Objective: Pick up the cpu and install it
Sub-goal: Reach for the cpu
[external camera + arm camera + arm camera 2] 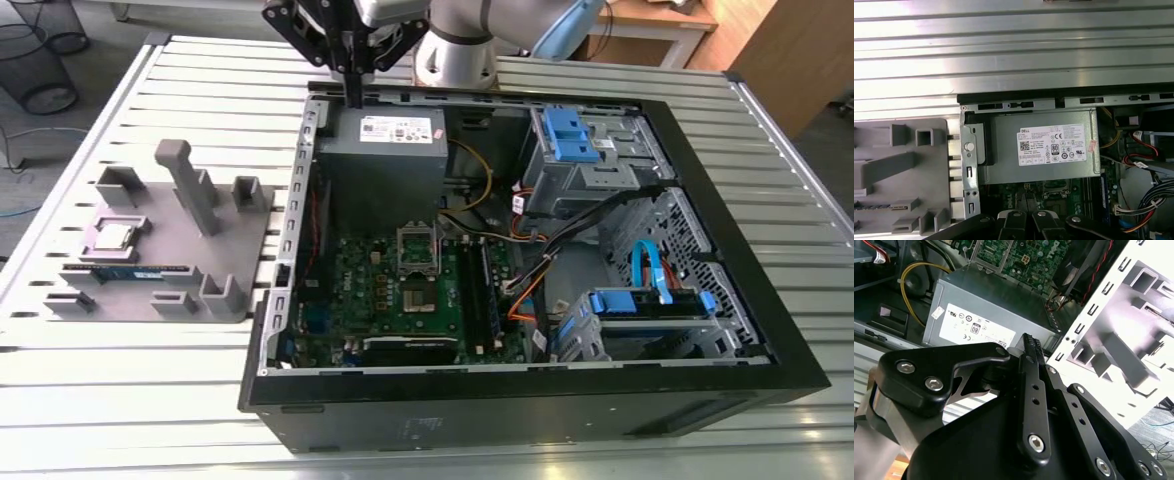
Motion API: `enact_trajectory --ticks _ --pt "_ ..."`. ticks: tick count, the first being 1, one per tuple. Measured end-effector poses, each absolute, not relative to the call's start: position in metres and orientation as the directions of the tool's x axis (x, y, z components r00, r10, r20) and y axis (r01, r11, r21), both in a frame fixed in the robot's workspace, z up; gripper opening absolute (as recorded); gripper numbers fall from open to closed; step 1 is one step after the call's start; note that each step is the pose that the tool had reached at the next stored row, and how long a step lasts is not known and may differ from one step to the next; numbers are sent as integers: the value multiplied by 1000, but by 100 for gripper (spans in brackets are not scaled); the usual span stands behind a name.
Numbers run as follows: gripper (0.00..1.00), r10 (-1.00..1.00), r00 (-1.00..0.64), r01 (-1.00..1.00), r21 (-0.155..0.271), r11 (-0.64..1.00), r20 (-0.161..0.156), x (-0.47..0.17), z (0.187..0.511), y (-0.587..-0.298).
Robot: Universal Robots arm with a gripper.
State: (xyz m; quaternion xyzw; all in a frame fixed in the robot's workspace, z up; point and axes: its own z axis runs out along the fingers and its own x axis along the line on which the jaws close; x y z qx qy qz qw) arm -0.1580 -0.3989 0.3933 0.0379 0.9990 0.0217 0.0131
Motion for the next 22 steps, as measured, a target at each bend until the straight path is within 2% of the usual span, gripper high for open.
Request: enact_trajectory --ticks 22 --pt "11 76 -997 75 44 996 -24 -176 393 -399"
